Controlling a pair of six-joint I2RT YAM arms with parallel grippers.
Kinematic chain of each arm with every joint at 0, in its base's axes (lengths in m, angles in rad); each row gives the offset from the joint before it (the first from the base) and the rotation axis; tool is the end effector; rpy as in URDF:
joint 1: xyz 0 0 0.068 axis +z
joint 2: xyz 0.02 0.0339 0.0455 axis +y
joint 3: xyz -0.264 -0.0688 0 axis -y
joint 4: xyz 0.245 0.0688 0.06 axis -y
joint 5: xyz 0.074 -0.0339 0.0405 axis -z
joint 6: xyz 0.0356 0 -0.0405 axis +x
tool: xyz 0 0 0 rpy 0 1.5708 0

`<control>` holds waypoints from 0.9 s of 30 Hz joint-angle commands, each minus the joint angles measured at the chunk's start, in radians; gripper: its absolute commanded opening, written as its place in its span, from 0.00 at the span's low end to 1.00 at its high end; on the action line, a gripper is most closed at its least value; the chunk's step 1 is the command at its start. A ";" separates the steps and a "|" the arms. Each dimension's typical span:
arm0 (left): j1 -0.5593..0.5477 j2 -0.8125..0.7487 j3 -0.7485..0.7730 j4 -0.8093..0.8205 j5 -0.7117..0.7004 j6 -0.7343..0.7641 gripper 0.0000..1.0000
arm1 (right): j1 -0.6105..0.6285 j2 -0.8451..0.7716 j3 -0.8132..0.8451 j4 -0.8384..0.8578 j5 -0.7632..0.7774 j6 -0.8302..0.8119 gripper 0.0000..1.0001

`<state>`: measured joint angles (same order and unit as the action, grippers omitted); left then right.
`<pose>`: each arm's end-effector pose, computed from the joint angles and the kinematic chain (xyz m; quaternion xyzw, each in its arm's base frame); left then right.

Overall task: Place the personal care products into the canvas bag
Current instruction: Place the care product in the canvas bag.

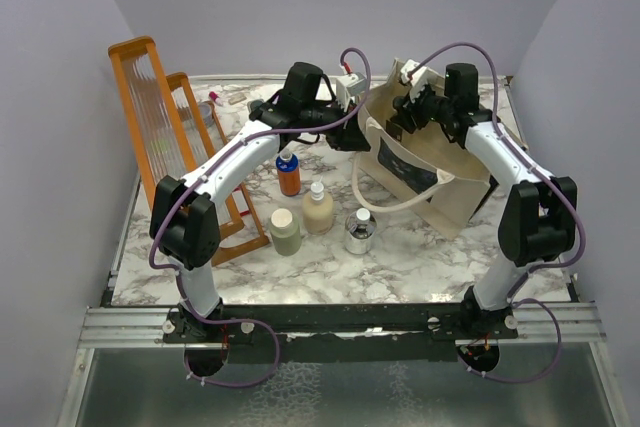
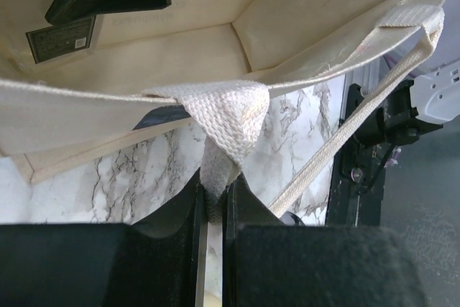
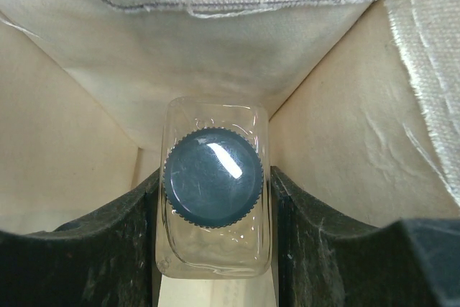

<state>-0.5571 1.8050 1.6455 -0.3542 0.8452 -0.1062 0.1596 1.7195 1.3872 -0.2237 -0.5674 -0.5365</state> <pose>0.3405 -0.2435 0.3426 0.3776 0.7214 -0.4846 0.3195 0.3905 0.0822 0.2965 -0.4140 0.7424 0.1529 0.5041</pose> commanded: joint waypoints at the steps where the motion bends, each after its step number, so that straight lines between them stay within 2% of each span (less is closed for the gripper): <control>1: 0.006 -0.021 0.012 -0.005 -0.002 0.021 0.00 | -0.027 -0.006 0.026 0.141 -0.002 -0.031 0.01; 15: 0.006 -0.008 0.036 0.003 -0.014 -0.010 0.00 | -0.037 0.082 0.045 0.039 0.024 -0.041 0.02; 27: 0.006 0.004 0.056 0.005 -0.018 -0.023 0.00 | -0.037 0.115 0.084 -0.032 0.103 -0.060 0.24</control>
<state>-0.5556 1.8053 1.6596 -0.3637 0.8356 -0.1207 0.1345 1.8301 1.4151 -0.2897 -0.5377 -0.5552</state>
